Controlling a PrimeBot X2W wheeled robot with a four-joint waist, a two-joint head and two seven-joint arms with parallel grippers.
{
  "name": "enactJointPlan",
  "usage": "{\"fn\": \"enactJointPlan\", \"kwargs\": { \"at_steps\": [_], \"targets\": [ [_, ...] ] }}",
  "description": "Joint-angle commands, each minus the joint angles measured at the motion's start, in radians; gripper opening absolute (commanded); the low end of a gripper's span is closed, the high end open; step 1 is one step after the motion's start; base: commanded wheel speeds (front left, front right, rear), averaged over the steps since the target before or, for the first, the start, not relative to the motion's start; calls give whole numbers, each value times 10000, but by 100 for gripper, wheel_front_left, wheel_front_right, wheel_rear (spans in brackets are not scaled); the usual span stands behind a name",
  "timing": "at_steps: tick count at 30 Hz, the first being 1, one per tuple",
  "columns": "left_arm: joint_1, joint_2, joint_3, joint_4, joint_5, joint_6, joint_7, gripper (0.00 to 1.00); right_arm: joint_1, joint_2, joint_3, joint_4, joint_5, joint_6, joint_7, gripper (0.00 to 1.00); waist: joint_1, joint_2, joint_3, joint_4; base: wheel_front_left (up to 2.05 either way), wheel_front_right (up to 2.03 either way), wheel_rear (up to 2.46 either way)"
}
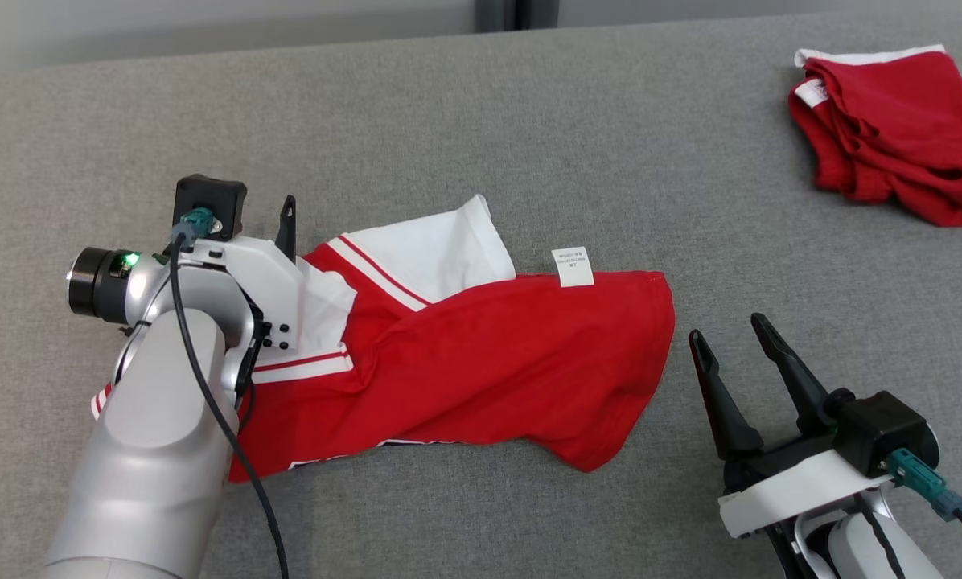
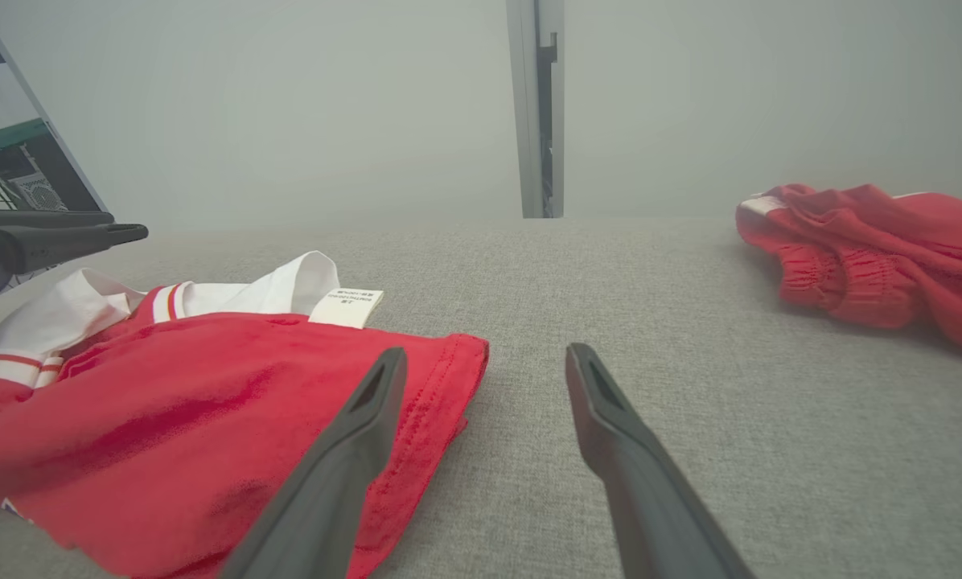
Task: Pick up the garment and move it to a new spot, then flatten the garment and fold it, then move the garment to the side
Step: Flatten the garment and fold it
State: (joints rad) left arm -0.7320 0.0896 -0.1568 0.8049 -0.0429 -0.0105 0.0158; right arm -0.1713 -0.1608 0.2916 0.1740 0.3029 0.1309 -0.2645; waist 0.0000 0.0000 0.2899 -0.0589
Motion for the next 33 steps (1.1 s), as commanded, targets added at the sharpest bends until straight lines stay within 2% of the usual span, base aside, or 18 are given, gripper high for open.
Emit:
{"fn": "enactJointPlan", "kwargs": {
  "at_steps": [1, 5, 12, 15, 20, 26, 33],
  "targets": [
    [-279, 117, -64, 193, 79, -57, 243, 100, -146, -54, -60, -65, -3, 0, -5, 100, 0, 0, 483, -100, 0, 0, 0],
    [-761, 221, -285, 564, 167, -261, 1109, 100, -307, -24, -109, -139, -32, 0, -5, 100, 0, 0, 799, -99, 0, 0, 0],
    [-539, 604, -445, 42, 178, -472, 2087, 100, -433, 17, -169, -191, -74, -2, -5, 100, 0, 0, 1077, -39, 0, 0, 0],
    [-247, 797, -471, -714, 143, -505, 2483, 100, -463, 54, -204, -179, -98, 0, -5, 100, 0, 0, 1161, -10, 0, 0, 0],
    [527, 1199, -469, -2799, 21, -586, 3343, 100, -425, 143, -216, -120, -38, 0, -5, 100, 0, 0, 1204, 74, 0, 0, 0],
    [1626, 1616, -415, -5300, -461, -805, 4997, 100, -500, 252, -156, -78, 5, -2, -5, 100, 0, 0, 1193, 124, 0, 0, 0],
    [2185, 1846, -285, -6235, -882, -842, 5853, 100, -681, 219, -1, -33, 88, 0, -5, 100, 0, 0, 1144, -144, 0, 0, 0]
  ]
}}
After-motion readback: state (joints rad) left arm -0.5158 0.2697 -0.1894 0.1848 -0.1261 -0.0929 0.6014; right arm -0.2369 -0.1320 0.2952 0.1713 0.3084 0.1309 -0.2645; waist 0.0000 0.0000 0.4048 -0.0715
